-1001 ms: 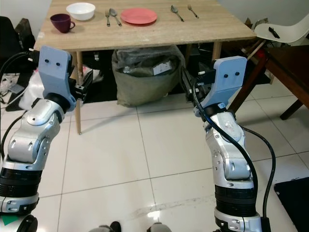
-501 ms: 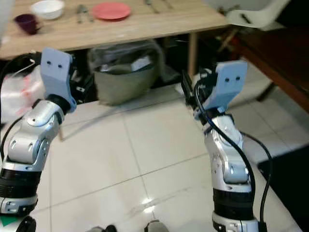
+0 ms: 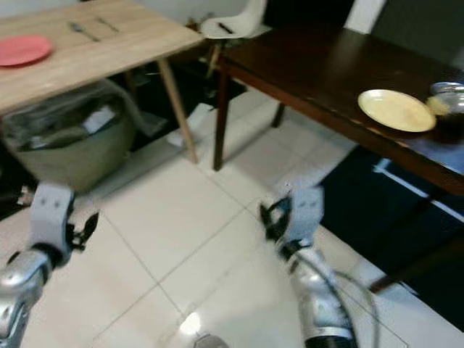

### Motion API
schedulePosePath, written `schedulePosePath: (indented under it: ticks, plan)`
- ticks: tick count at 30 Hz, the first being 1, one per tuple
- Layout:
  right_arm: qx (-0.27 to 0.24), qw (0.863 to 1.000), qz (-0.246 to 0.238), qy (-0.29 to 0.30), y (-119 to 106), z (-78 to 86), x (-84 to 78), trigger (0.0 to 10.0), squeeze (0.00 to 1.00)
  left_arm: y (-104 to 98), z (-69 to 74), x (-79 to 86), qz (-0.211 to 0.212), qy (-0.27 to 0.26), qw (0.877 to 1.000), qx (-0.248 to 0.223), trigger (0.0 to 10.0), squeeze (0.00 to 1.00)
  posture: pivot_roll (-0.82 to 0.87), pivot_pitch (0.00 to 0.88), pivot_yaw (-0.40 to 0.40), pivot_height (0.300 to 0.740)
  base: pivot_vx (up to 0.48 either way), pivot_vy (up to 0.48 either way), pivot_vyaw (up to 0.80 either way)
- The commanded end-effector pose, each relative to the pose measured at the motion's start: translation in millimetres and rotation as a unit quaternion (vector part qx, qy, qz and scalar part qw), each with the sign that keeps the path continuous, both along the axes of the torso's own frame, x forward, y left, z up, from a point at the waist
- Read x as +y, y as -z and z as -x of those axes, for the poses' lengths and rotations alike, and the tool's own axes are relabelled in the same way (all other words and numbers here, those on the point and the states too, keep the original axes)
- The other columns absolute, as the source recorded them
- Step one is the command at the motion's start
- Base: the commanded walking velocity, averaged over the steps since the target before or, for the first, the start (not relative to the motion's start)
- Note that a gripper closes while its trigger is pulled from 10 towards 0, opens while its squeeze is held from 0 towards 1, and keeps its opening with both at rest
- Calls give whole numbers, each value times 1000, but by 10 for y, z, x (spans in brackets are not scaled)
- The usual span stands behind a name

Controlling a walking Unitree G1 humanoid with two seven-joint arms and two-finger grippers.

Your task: Setting the table

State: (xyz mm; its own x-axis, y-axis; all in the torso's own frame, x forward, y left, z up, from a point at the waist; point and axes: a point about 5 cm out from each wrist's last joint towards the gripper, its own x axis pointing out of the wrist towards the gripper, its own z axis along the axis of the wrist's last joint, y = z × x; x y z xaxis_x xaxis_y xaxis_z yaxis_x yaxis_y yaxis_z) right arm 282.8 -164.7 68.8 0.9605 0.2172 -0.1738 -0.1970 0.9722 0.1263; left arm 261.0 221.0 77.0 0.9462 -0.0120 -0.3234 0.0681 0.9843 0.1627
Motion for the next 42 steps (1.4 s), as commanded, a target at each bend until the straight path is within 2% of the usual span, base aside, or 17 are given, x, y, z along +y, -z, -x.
schedulePosePath:
  ticks: [1, 3, 4, 7, 8, 9, 12, 15, 19, 27, 30, 35, 40, 42]
  plan:
    - [21, 1000, 9, -5, 149, 73, 5, 10000, 0, 222, 78, -90, 0, 15, 999, 34, 10000, 0, -107, 31, 37, 740, 0, 0, -781]
    - [34, 999, 10, -5, 243, 112, 25, 10000, 0, 358, 113, -176, -9, 36, 998, 52, 10000, 0, -109, 31, 36, 740, 0, 0, -775]
    - [34, 999, 10, -5, 243, 112, 25, 10000, 0, 358, 113, -176, -9, 36, 998, 52, 10000, 0, -109, 31, 36, 740, 0, 0, -775]
    - [62, 998, 12, -5, 444, 215, 53, 10000, 0, 543, 163, -274, 0, 73, 993, 93, 10000, 0, -124, 28, 46, 740, 0, 0, -779]
    - [62, 998, 12, -5, 444, 215, 53, 10000, 0, 543, 163, -274, 0, 73, 993, 93, 10000, 0, -124, 28, 46, 740, 0, 0, -781]
    - [82, 996, 12, -9, 570, 300, 90, 10000, 0, 651, 192, -285, -6, 91, 989, 118, 10000, 0, -127, 26, 47, 740, 0, 0, -781]
    - [95, 995, 10, -14, 652, 358, 131, 10000, 0, 747, 215, -259, -17, 87, 987, 137, 10000, 0, -134, 25, 52, 740, 0, 0, -777]
    - [104, 994, -1, -17, 723, 405, 184, 10000, 0, 832, 264, -243, -1, 61, 986, 153, 10000, 0, -138, 24, 51, 740, 0, 0, -777]
    - [102, 995, -13, -15, 742, 399, 204, 10000, 0, 847, 288, -179, 1, 32, 988, 149, 10000, 0, -116, 27, 40, 740, 0, 0, -777]
    - [93, 995, -17, -24, 739, 333, 233, 10000, 0, 852, 292, -127, -14, 22, 990, 140, 10000, 0, -73, 39, 21, 740, 0, 0, -775]
    - [86, 996, -18, -28, 708, 293, 240, 10000, 0, 825, 295, -106, -19, 16, 991, 132, 10000, 0, -46, 54, 7, 740, 0, 0, -769]
    - [68, 996, -20, -49, 619, 178, 262, 10000, 0, 750, 332, 24, -20, -14, 993, 117, 10000, 0, -3, 78, -24, 740, 0, 0, -772]
    - [54, 996, -20, -65, 541, 54, 259, 10000, 0, 631, 229, 43, -30, -21, 995, 91, 10000, 0, 64, 74, -44, 740, 0, 0, -749]
    - [54, 996, -20, -65, 541, 54, 259, 10000, 0, 631, 229, 43, -30, -21, 995, 91, 10000, 0, 64, 74, -44, 740, 0, 0, -725]
